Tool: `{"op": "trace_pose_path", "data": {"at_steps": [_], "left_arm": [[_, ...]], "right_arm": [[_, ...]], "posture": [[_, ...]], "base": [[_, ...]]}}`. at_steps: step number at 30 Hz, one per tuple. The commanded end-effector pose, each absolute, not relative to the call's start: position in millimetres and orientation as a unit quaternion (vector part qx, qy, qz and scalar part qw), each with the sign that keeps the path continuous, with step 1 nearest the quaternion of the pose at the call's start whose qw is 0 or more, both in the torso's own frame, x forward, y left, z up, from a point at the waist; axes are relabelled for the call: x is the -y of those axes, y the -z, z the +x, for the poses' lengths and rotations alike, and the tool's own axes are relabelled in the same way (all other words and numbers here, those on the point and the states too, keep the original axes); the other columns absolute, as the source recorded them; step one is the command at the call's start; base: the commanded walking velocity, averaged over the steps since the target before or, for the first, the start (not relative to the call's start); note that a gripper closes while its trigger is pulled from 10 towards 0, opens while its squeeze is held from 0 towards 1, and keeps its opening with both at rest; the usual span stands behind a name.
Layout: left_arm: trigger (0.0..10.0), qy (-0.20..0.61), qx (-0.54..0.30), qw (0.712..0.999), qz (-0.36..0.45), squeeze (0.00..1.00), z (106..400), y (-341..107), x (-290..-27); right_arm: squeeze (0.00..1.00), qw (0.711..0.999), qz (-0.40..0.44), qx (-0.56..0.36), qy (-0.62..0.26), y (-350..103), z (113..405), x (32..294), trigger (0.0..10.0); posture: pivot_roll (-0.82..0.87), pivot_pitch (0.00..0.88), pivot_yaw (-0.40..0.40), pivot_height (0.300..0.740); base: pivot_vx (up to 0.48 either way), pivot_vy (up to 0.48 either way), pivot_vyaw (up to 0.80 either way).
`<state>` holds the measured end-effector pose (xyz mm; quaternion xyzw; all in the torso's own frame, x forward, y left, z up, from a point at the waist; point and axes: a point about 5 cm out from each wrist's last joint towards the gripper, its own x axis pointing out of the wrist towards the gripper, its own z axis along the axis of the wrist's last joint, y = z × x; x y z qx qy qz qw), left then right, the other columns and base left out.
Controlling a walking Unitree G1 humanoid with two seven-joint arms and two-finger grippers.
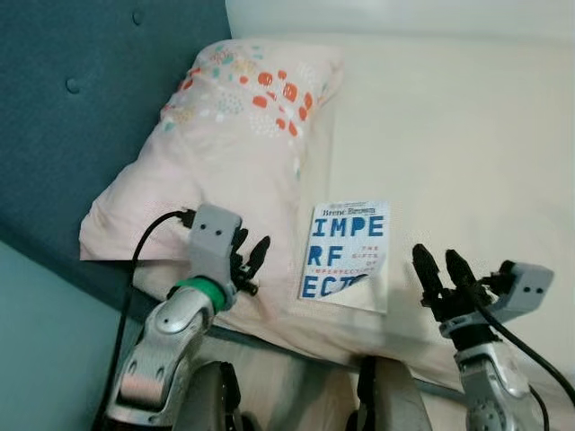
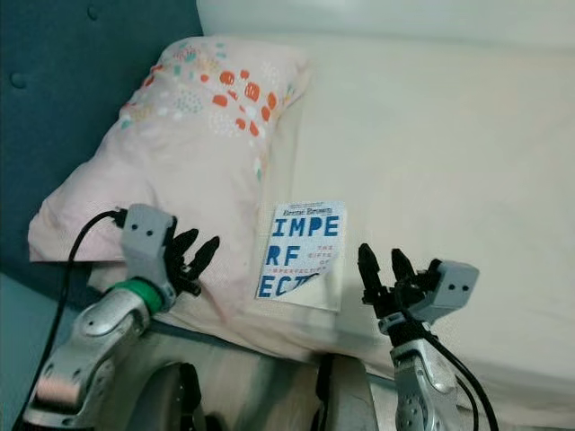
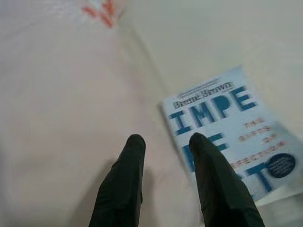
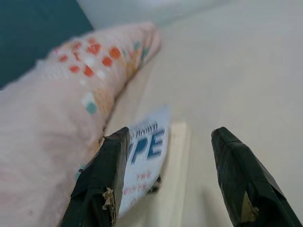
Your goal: Clean up the room
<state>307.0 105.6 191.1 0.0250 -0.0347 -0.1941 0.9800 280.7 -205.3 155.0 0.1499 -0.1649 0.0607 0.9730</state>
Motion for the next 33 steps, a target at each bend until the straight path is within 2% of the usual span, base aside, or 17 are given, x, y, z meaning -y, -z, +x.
{"op": "trace_pose_path", "data": {"at_steps": [1,4,7,17,22,33], "left_arm": [[10.0,0.192,0.031,0.981,0.022,0.00,309,-186,-104],[10.0,0.194,0.036,0.980,0.012,0.00,314,-184,-98],[10.0,0.180,0.030,0.983,-0.002,0.00,316,-178,-98],[10.0,0.163,0.025,0.986,-0.015,0.00,321,-167,-96],[10.0,0.165,0.033,0.986,-0.017,0.00,325,-167,-90],[10.0,0.173,0.043,0.984,-0.020,0.00,329,-169,-83]], "right_arm": [[0.00,0.974,0.147,0.154,-0.074,-155,279,191,10.0],[0.00,0.977,0.113,0.155,-0.093,-160,288,165,10.0],[0.00,0.977,0.104,0.160,-0.097,-161,297,156,10.0],[0.00,0.981,0.089,0.148,-0.092,-164,305,159,10.0],[0.00,0.983,0.075,0.148,-0.079,-164,308,162,10.0],[0.00,0.984,0.071,0.146,-0.071,-162,308,167,10.0]], "posture": [[-0.18,0.119,0.136,0.595],[-0.20,0.076,0.124,0.595],[-0.20,0.046,0.108,0.595],[-0.19,0.017,0.083,0.595],[-0.20,0.011,0.083,0.625],[-0.21,0.008,0.081,0.660]], "base": [[0.000,0.000,0.00],[0.000,0.000,0.00],[0.000,0.000,0.00],[0.000,0.000,0.00],[0.000,0.000,0.00],[0.000,0.000,0.00]]}}
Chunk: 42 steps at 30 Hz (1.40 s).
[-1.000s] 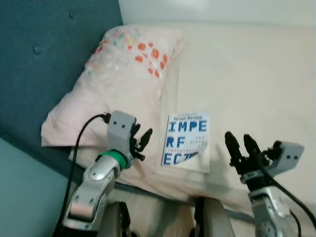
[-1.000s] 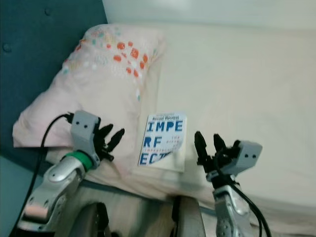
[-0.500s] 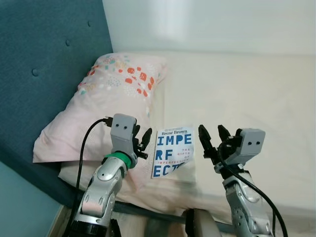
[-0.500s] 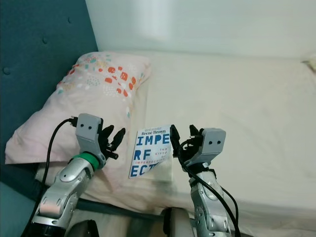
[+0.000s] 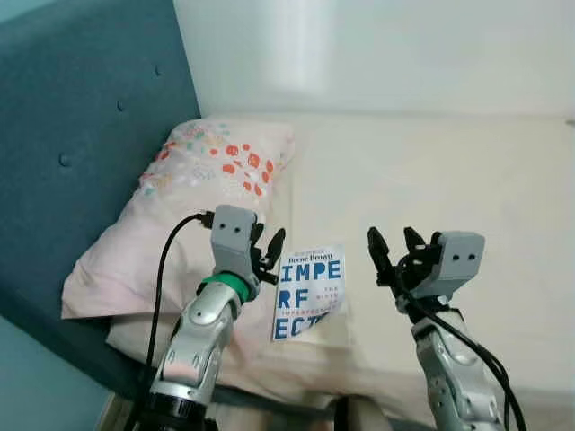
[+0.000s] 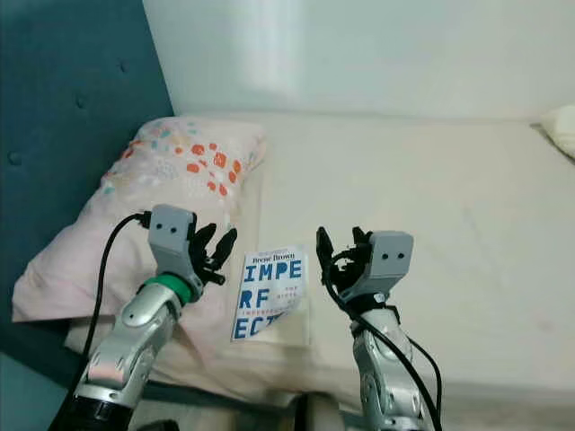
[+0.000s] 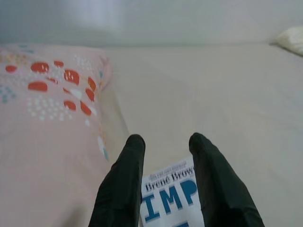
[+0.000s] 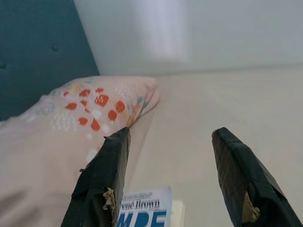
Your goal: Clean up the room
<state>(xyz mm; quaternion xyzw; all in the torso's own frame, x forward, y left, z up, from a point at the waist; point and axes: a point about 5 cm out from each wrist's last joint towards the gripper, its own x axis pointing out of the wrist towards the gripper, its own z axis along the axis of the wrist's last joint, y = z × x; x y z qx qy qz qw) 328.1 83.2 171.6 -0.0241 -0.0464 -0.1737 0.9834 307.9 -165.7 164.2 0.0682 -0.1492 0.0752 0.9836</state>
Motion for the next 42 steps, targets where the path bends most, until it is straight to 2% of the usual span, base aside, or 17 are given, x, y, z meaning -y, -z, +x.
{"op": "trace_pose_path", "data": {"at_steps": [1,10,18,42], "left_arm": [[10.0,0.174,0.044,0.984,-0.021,0.00,329,-170,-82],[10.0,0.177,0.051,0.983,-0.022,0.00,333,-172,-79],[10.0,0.184,0.055,0.981,-0.024,0.00,334,-174,-74],[10.0,0.215,0.047,0.975,-0.022,0.00,330,-171,-70]], "right_arm": [[0.00,0.984,0.070,0.146,-0.070,-162,308,167,10.0],[0.00,0.985,0.064,0.146,-0.066,-163,310,171,10.0],[0.00,0.985,0.062,0.145,-0.065,-163,310,173,10.0],[0.00,0.986,0.065,0.141,-0.065,-160,311,173,10.0]], "posture": [[-0.21,0.008,0.081,0.665],[-0.21,0.005,0.075,0.695],[-0.22,0.003,0.074,0.739],[-0.22,0.001,0.071,0.740]], "base": [[0.000,0.000,0.00],[0.000,0.000,0.00],[0.000,0.000,0.00],[0.000,0.000,0.00]]}}
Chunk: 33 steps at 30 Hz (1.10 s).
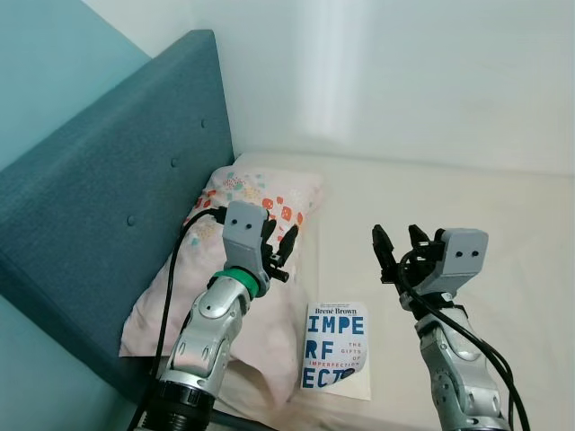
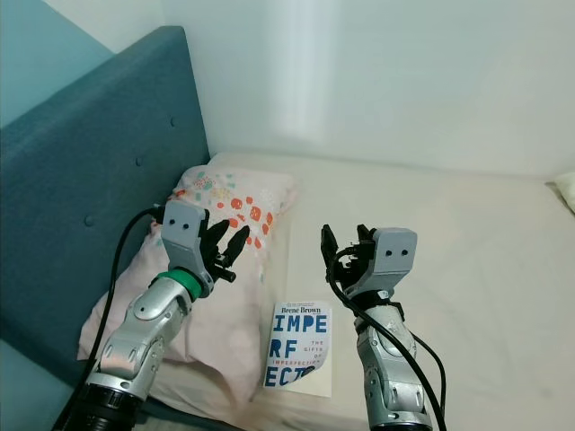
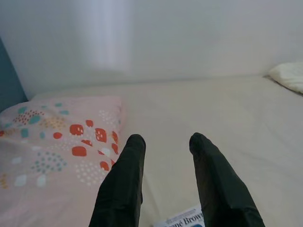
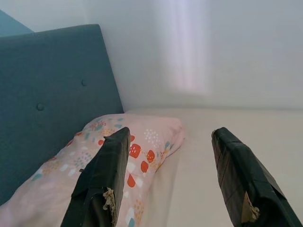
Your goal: Clean up the room
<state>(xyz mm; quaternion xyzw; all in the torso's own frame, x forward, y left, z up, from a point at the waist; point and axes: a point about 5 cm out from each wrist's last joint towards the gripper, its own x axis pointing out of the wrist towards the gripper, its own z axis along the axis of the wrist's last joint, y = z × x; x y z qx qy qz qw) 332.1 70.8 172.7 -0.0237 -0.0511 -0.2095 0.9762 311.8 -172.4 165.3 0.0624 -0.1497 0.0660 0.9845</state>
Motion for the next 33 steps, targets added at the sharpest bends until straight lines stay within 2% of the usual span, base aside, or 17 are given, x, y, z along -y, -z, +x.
{"op": "trace_pose_path", "data": {"at_steps": [1,11,33], "left_arm": [[10.0,0.215,0.047,0.975,-0.022,0.00,329.9,-170.7,-70.4],[10.0,0.223,0.051,0.973,-0.011,0.00,330.2,-169.5,-67.8],[10.0,0.234,0.054,0.971,-0.012,0.00,331.0,-171.3,-64.9]], "right_arm": [[0.00,0.986,0.065,0.141,-0.065,-159.5,310.7,172.8,10.0],[0.00,0.986,0.068,0.139,-0.064,-157.2,310.6,173.5,10.0],[0.00,0.986,0.083,0.134,-0.056,-154.8,310.8,176.2,10.0]], "posture": [[-0.22,0.001,0.071,0.740],[-0.22,0.000,0.076,0.740],[-0.22,0.000,0.091,0.740]], "base": [[0.000,0.000,0.00],[0.000,0.000,0.00],[0.000,0.000,-0.78]]}}
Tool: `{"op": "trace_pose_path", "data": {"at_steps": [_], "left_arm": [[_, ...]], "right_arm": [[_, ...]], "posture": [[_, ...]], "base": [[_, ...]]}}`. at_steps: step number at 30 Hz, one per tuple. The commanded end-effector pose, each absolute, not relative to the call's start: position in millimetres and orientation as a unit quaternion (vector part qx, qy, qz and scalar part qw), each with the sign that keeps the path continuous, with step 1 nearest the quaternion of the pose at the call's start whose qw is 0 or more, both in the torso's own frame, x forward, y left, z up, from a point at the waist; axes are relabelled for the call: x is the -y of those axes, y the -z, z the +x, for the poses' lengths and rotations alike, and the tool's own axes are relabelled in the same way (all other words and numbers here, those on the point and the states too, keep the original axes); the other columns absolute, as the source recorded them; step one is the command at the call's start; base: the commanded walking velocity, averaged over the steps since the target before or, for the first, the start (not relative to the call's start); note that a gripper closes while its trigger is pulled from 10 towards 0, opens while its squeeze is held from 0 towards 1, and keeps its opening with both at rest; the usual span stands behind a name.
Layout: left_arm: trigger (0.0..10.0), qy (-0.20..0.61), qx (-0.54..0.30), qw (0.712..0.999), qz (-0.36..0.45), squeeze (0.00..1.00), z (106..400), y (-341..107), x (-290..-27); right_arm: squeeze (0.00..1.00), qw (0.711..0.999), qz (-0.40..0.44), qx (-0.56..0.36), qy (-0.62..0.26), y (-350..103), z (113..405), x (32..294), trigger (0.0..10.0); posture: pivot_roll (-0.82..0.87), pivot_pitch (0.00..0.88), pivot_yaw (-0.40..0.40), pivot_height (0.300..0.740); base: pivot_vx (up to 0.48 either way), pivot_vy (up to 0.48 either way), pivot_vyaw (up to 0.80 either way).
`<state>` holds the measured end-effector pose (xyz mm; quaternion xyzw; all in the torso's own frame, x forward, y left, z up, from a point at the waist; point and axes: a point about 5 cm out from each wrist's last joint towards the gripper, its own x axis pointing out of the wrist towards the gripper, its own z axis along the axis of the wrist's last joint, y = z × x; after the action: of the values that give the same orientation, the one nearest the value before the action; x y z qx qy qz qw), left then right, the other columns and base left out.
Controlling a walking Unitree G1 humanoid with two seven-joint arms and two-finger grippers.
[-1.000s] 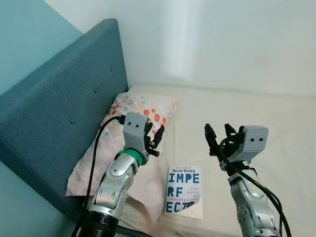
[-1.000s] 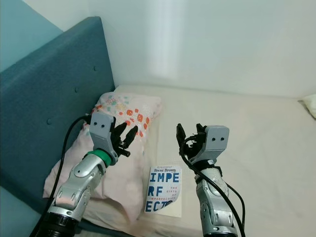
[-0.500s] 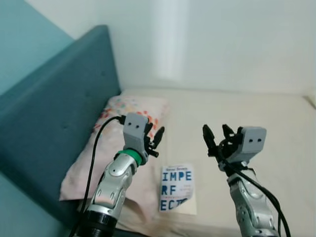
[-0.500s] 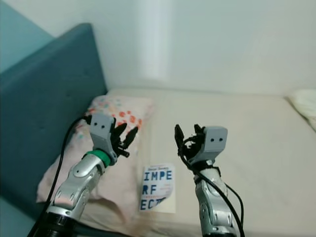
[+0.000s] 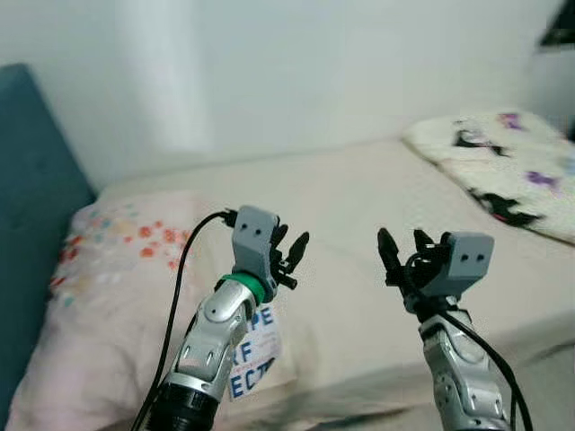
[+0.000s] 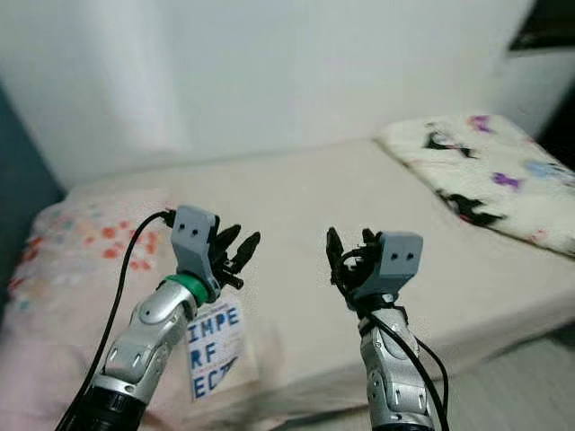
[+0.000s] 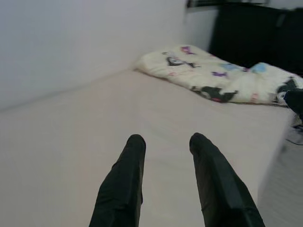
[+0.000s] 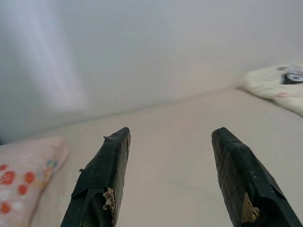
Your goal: Clean up the room
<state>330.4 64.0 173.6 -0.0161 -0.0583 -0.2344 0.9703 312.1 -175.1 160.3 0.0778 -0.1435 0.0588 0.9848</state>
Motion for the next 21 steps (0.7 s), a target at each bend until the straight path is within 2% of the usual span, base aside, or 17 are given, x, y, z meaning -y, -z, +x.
{"op": "trace_pose_path", "data": {"at_steps": [1,14,17,21], "left_arm": [[10.0,0.234,0.054,0.971,-0.012,0.00,331.1,-171.3,-64.9],[10.0,0.232,0.053,0.971,-0.012,0.00,331.3,-170.8,-65.3],[10.0,0.231,0.054,0.971,-0.013,0.00,331.3,-170.9,-65.3],[10.0,0.229,0.055,0.972,-0.013,0.00,331.3,-171.1,-65.4]], "right_arm": [[0.00,0.986,0.084,0.134,-0.056,-154.9,310.7,176.3,10.0],[0.00,0.986,0.082,0.134,-0.056,-154.5,311.0,175.6,10.0],[0.00,0.987,0.062,0.132,-0.064,-154.9,311.9,174.0,10.0],[0.00,0.988,0.041,0.132,-0.074,-154.9,312.5,171.3,10.0]], "posture": [[-0.22,0.000,0.092,0.740],[-0.22,0.001,0.092,0.740],[-0.22,0.004,0.090,0.740],[-0.22,0.003,0.089,0.740]], "base": [[0.000,0.000,-0.77],[0.000,0.000,-0.78],[0.000,0.000,0.00],[0.000,0.000,0.80]]}}
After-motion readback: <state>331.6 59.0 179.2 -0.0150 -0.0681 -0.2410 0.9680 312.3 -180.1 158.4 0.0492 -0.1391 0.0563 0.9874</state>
